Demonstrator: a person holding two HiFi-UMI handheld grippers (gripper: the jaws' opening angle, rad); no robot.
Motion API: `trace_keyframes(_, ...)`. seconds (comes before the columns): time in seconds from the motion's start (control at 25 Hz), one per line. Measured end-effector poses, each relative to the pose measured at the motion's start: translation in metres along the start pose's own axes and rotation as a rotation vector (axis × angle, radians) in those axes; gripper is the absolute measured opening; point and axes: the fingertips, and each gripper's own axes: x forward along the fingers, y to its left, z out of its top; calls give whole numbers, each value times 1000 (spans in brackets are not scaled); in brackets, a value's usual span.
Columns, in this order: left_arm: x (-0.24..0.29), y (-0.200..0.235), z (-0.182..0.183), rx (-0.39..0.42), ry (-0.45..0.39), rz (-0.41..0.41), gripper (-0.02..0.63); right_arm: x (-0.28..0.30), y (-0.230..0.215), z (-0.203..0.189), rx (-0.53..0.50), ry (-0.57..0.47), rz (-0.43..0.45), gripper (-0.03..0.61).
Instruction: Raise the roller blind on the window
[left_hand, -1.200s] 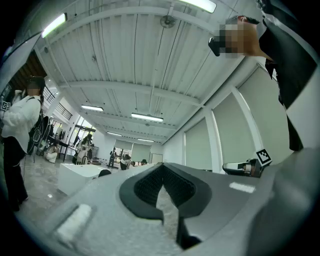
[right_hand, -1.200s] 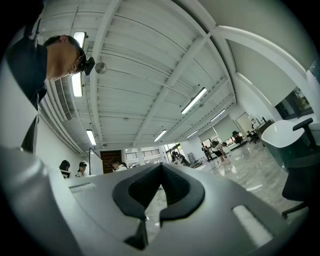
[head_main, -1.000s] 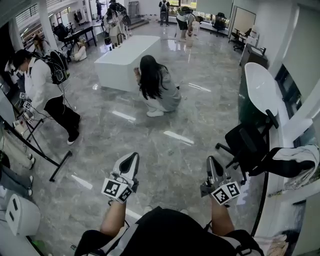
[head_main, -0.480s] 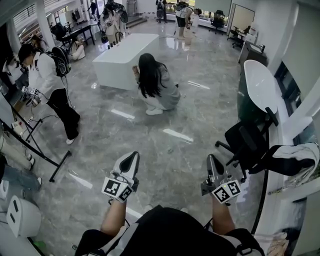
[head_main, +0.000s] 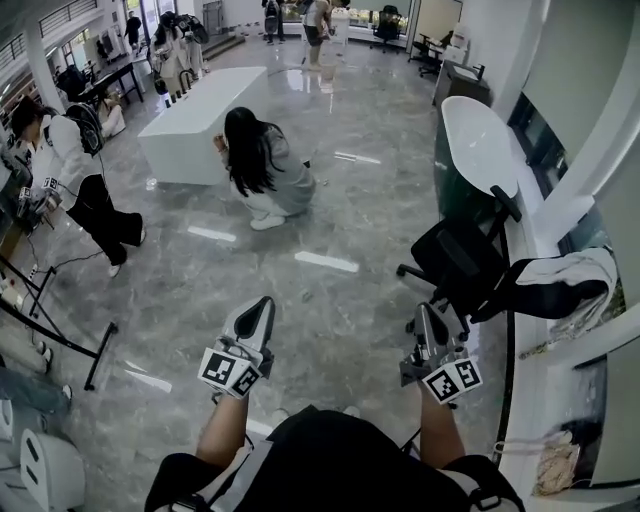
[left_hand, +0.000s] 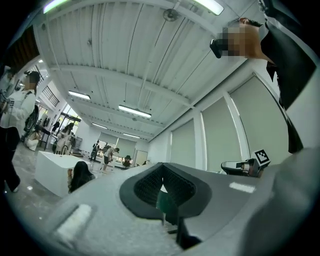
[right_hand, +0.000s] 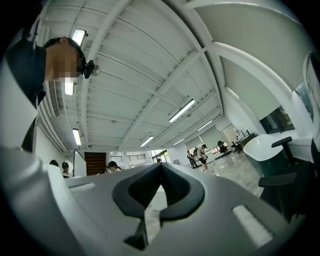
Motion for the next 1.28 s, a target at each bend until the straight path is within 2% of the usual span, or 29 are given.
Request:
trace_keyframes(0.4,112,-126,-34,-64,-6,-243,3,-116,-92,71,-79,-88,-216,0)
trace_keyframes(0.76,173,-247,-67,-127,50,-489,3,-237,-140,112,-103,-165,-470,0)
trace_keyframes(1.0,213,-290,-84,-130,89,-611,2,-275,-162,118,-103,-200,-595,0)
trace_keyframes(1.28,286,-336,-115,-160,113,-758,2,-298,-202,137,-148,-245,-755,0)
